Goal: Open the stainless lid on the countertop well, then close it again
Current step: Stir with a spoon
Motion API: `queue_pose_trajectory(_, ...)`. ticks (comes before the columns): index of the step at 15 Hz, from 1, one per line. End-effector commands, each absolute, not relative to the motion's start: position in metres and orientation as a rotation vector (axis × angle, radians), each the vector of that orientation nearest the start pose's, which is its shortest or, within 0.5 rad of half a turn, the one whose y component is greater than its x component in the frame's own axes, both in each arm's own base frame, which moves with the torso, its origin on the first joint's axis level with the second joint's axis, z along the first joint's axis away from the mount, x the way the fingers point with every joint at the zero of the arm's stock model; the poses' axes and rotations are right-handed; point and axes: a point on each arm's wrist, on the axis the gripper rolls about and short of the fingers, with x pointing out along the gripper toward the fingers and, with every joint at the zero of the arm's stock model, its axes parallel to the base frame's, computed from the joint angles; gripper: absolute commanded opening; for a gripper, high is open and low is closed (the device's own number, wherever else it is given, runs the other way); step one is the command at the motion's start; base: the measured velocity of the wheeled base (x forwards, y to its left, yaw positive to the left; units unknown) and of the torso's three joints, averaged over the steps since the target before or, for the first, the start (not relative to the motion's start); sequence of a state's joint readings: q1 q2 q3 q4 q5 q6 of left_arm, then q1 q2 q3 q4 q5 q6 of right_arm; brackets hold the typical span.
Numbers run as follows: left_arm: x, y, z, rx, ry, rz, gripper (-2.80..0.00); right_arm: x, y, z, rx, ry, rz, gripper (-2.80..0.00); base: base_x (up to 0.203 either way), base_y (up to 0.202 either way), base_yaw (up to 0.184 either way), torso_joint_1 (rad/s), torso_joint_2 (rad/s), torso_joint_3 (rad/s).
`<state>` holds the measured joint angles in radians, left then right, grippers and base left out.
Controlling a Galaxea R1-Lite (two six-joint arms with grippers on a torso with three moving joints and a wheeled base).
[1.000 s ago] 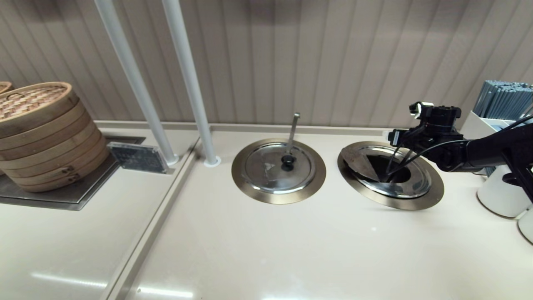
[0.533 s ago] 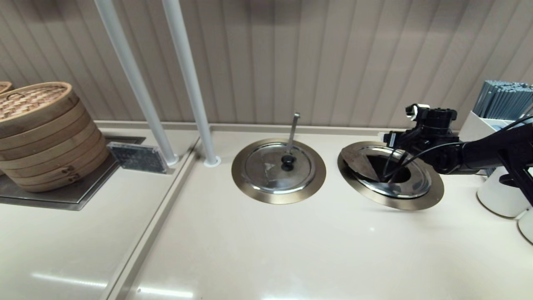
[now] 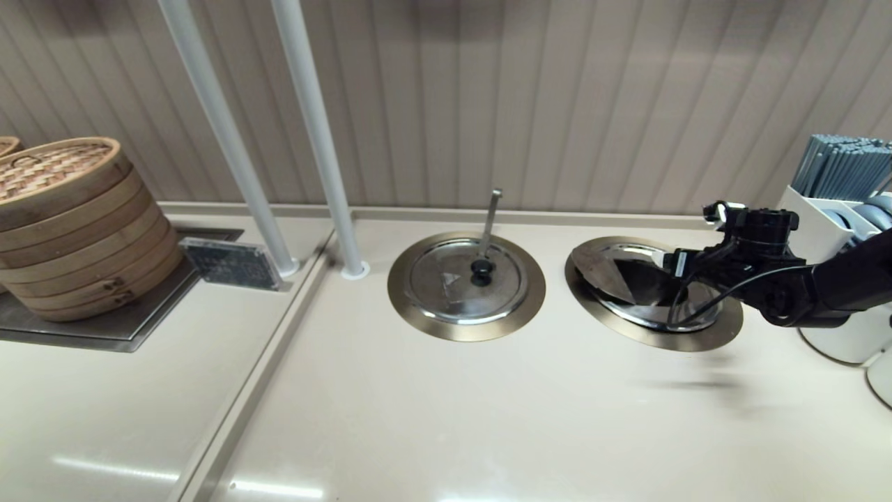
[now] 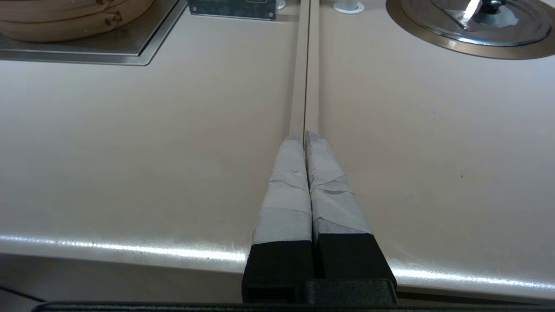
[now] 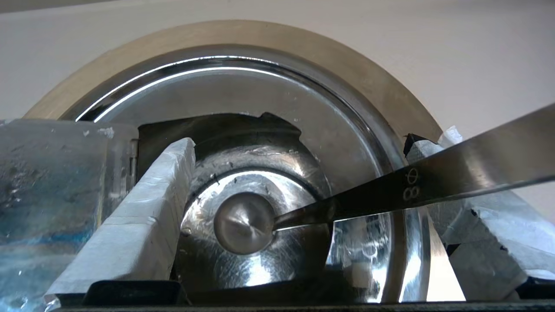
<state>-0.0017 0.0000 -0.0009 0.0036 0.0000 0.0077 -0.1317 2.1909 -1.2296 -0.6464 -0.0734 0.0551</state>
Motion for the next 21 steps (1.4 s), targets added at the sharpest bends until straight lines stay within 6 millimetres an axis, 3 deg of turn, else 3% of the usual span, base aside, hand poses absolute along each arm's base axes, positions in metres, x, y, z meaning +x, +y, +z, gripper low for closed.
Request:
queue_pose_trajectory(1,-0.023,0.0,0.076,0.008,0.002,-0.002,-2.8,0.422,-0.059,0.127,0.063,0.279,-0.211,0.0,0.0,0.0,0.0,0.0,0.0,0.0)
queue_pose_trajectory(7,-0.023,0.0,0.075,0.008,0.004,-0.002,-2.8,0.452,-0.06,0.107,0.063,0.291,-0.205,0.0,0.0,0.0,0.0,0.0,0.0,0.0)
queue_pose_trajectory(9,-0.023,0.0,0.075,0.008,0.003,-0.002,-2.8,0.451,-0.059,0.106,0.065,0.311,-0.205,0.0,0.0,0.0,0.0,0.0,0.0,0.0)
queue_pose_trajectory(11,-0.023,0.0,0.075,0.008,0.004,-0.002,-2.8,0.441,-0.057,0.112,0.064,0.316,-0.205,0.0,0.0,0.0,0.0,0.0,0.0,0.0)
queue_pose_trajectory(18,-0.023,0.0,0.075,0.008,0.004,-0.002,-2.8,0.377,-0.037,0.138,0.101,0.352,-0.147,0.0,0.0,0.0,0.0,0.0,0.0,0.0)
queue_pose_trajectory(21,-0.023,0.0,0.075,0.008,0.003,-0.002,-2.8,0.366,-0.034,0.131,0.11,0.399,-0.152,0.0,0.0,0.0,0.0,0.0,0.0,0.0)
